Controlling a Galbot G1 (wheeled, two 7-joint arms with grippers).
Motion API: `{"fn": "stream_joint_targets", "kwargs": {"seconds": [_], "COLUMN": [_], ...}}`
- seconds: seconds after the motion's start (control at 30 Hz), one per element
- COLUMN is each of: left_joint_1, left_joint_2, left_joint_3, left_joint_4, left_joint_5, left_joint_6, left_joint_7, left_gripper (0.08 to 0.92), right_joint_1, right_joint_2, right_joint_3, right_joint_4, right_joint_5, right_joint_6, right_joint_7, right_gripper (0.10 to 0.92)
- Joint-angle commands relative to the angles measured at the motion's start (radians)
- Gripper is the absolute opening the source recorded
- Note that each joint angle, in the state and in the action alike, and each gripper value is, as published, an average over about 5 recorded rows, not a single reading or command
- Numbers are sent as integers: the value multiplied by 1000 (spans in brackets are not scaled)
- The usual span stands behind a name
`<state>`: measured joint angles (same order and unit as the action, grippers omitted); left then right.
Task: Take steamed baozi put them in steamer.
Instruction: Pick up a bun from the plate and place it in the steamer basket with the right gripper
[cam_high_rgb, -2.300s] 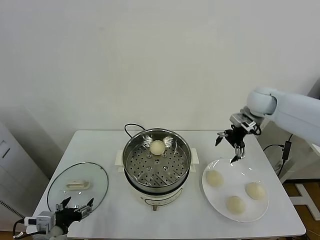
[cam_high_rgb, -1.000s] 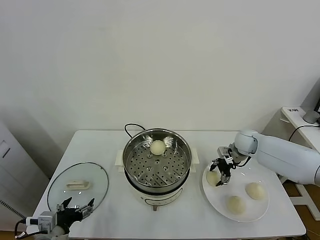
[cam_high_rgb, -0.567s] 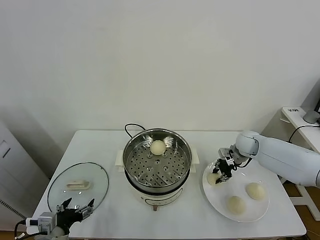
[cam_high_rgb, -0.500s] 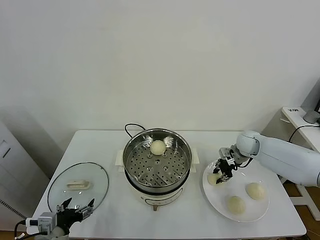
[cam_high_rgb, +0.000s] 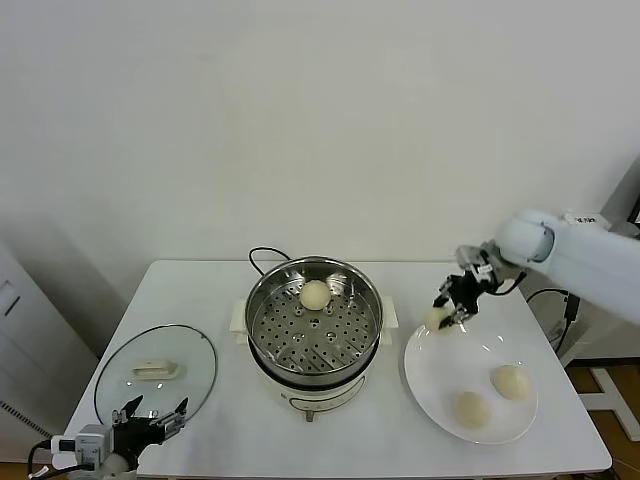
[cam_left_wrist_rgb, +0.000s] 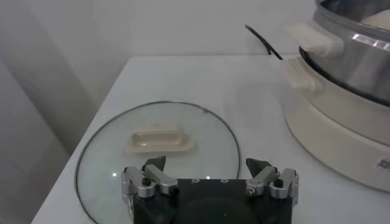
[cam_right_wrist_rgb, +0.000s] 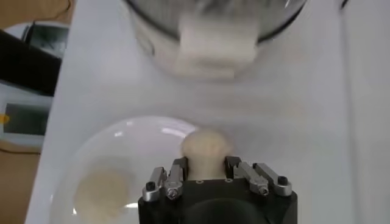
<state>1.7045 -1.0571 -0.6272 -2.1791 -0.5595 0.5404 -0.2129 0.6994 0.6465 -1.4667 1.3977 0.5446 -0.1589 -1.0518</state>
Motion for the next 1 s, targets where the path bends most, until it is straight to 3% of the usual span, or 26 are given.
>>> {"fn": "stream_joint_targets", "kwargs": {"seconds": [0.03,0.43,0.73,1.0], "left_joint_1": [1,4,3,-10], "left_joint_2": [1,4,-2,10], "left_joint_3": [1,4,5,13], "left_joint_4": [-4,-7,-7,2], "left_joint_5": [1,3,3,-2], "left_joint_6": [1,0,-1,-2], "left_joint_7": [0,0,1,2], "left_gripper": [823,823,823,823], "right_joint_1": [292,199,102,87], "right_joint_2": [25,272,428,547], "right_joint_3": [-100,-35,-55,-111], "right_joint_4": [173,187,129,39], "right_joint_5": [290,531,599,596], "right_joint_6": [-131,-272,-327,-355], "right_joint_7": [39,264,406,400], "right_gripper": [399,399,399,399]}}
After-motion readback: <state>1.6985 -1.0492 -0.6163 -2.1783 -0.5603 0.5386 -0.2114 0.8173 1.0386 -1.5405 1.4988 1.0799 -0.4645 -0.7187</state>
